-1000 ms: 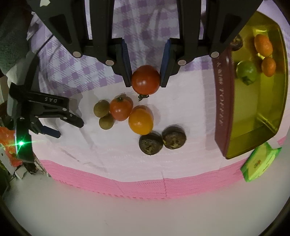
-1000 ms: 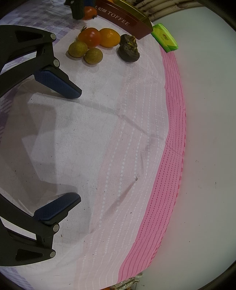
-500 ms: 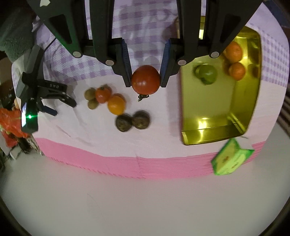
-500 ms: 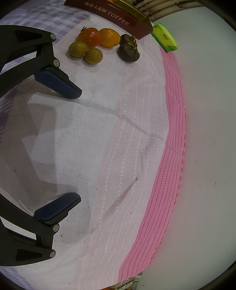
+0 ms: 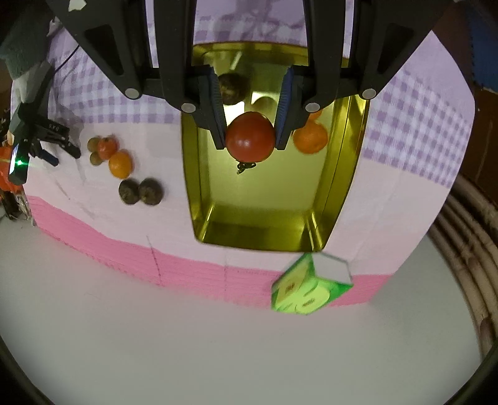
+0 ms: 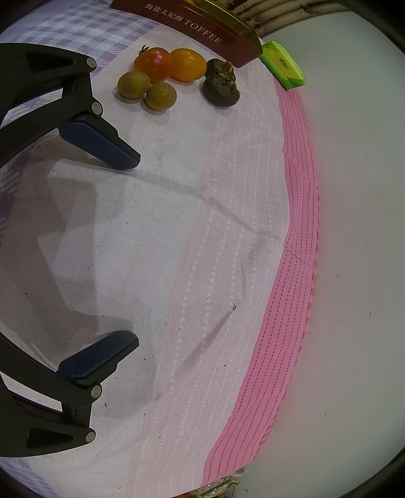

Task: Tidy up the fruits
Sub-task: 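Carry the red tomato into the tray and open the left gripper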

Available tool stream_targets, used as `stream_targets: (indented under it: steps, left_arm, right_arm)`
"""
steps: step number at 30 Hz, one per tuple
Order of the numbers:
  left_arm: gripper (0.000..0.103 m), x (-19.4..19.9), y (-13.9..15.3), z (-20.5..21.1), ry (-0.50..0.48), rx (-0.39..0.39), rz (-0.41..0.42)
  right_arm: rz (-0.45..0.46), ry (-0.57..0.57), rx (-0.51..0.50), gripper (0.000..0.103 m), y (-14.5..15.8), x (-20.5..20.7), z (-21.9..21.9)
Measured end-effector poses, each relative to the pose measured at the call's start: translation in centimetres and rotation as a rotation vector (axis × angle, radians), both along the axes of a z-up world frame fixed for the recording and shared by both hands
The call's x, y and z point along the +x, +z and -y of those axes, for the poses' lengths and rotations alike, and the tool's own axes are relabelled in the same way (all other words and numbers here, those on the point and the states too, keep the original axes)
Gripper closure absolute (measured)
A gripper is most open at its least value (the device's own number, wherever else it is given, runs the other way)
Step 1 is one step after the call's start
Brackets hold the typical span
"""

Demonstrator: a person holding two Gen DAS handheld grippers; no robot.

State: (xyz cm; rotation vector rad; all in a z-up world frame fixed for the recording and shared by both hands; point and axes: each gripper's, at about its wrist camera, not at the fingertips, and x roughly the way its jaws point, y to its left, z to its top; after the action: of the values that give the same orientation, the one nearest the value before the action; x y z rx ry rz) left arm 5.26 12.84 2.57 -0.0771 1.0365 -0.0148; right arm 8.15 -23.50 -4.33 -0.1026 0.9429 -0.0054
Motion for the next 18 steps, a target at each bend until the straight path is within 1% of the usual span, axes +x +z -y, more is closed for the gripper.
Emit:
stream_targets:
  steps: [7, 13, 18]
  left_arm:
    - [0.076, -1.2, -2.8, 0.1, -0.023, -0.006, -0.082]
    - [0.076, -1.4, -4.5, 0.2, -0.015, -0.009, -0.129]
    - [0.076, -1.3, -5.3, 0.1, -0.009, -0.002, -0.153]
  right_arm:
    - [0.0, 0.0, 0.0, 0.0, 0.0, 0.0, 0.0]
    - [0.0, 0.0, 0.0, 0.0, 0.0, 0.0, 0.0]
    - [0.0, 0.0, 0.0, 0.0, 0.0, 0.0, 0.0]
